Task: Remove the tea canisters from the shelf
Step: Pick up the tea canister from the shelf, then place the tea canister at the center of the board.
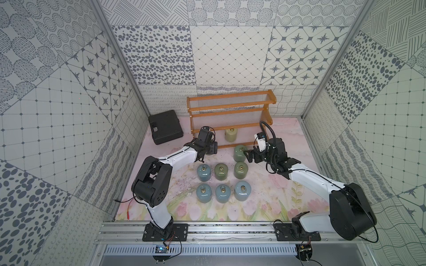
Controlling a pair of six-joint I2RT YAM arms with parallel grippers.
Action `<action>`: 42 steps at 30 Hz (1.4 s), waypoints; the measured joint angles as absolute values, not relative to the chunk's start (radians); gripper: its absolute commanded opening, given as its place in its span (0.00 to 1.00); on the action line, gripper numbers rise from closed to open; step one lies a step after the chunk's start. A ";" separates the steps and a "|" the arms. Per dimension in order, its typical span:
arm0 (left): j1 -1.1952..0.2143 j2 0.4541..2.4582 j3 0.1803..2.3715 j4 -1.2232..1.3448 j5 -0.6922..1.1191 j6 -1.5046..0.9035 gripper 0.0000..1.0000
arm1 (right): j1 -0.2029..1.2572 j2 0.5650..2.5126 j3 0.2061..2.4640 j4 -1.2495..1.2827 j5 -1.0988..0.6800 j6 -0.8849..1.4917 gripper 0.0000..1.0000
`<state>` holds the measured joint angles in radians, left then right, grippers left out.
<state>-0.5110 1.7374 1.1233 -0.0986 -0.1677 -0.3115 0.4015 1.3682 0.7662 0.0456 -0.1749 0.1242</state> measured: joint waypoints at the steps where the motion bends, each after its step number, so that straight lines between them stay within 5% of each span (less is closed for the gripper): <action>1: -0.516 1.731 1.116 -0.099 -0.168 -0.312 0.74 | 0.402 1.368 0.764 0.047 -0.175 0.124 0.99; 42: -0.528 1.619 0.955 -0.124 -0.191 -0.304 0.75 | 0.402 1.367 0.735 0.049 -0.180 0.146 0.99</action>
<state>-0.5278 1.6188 0.9554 -0.1242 -0.1905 -0.3038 0.4015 1.3674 0.7345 0.0490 -0.1799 0.1463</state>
